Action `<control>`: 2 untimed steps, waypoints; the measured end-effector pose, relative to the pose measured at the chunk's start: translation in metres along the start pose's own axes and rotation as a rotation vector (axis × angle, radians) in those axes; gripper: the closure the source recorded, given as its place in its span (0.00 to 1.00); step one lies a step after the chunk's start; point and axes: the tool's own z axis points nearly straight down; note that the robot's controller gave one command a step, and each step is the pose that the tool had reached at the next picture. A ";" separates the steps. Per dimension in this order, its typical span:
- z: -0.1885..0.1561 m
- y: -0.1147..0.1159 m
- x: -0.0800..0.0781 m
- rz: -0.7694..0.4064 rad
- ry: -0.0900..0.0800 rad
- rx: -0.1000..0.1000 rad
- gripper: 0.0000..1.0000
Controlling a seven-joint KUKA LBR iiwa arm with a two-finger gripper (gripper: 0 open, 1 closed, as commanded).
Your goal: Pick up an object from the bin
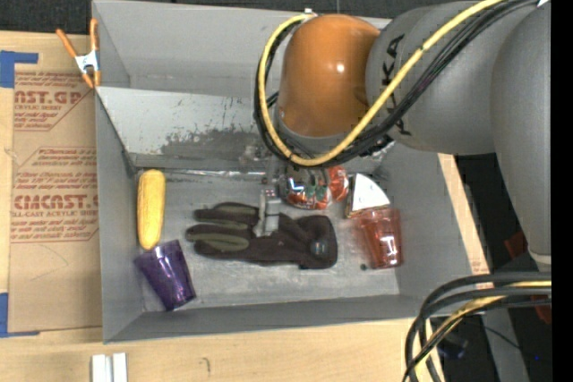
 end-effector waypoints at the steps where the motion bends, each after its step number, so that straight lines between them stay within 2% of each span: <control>1: 0.048 0.004 0.032 -0.174 0.006 0.001 0.00; 2: 0.109 0.004 0.037 -0.320 0.001 -0.002 1.00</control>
Offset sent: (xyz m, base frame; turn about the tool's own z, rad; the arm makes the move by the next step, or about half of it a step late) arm -0.0383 0.0004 -0.1109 -0.3200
